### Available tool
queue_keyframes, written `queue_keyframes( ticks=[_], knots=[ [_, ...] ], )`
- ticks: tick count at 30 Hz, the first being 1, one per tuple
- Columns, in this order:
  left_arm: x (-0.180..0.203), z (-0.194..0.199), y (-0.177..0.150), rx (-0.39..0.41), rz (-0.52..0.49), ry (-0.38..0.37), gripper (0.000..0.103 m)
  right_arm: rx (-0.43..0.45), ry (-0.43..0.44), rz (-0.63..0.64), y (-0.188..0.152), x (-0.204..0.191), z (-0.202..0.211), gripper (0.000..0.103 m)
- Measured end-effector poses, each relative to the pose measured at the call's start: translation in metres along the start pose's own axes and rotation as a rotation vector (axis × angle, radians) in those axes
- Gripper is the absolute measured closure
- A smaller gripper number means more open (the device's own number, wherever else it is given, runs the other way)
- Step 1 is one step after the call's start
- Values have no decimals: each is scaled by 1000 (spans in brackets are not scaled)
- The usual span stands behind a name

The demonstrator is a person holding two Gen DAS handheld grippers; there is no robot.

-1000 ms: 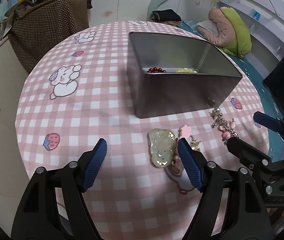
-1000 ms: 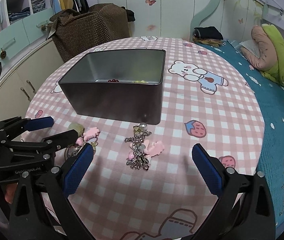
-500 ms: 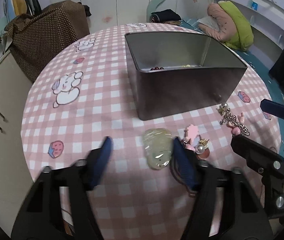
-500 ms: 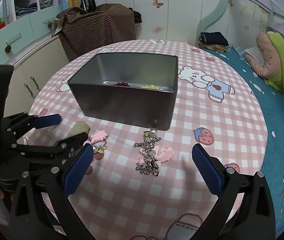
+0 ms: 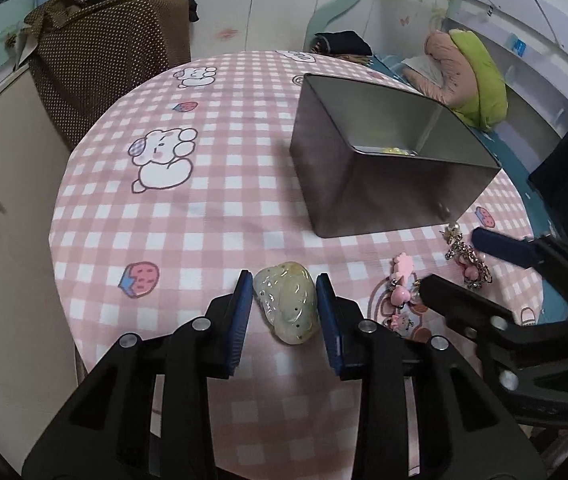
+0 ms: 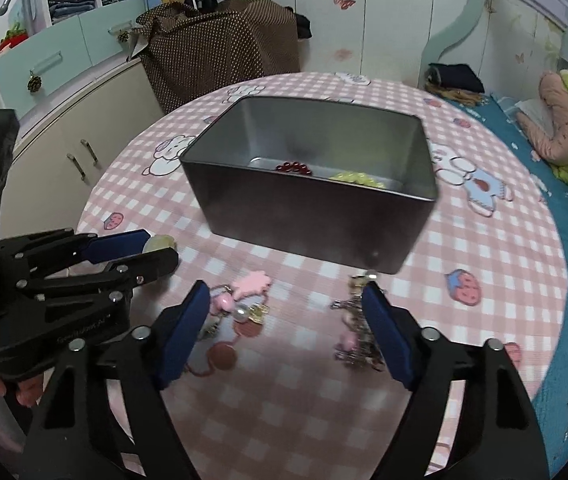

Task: Organize jewelry
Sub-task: 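Grasp the pale jade pendant with the left tool while the right tool grasps the pink earring, then lower the jade pendant and pink earring into the tin box and open both tools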

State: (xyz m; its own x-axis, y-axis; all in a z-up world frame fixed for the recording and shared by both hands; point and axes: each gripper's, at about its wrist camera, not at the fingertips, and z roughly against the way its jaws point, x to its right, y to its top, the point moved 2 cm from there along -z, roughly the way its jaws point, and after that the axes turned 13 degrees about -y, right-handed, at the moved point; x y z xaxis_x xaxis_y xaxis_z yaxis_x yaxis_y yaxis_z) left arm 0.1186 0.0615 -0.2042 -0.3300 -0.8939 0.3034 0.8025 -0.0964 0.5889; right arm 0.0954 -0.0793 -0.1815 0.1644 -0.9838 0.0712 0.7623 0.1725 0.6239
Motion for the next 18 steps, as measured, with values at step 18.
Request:
queue_keyframes(
  ticks=[18],
  knots=[
    [0,2,0,0,-2,-5,70,-68,-4,-8,5,-18,-14,80]
  ],
)
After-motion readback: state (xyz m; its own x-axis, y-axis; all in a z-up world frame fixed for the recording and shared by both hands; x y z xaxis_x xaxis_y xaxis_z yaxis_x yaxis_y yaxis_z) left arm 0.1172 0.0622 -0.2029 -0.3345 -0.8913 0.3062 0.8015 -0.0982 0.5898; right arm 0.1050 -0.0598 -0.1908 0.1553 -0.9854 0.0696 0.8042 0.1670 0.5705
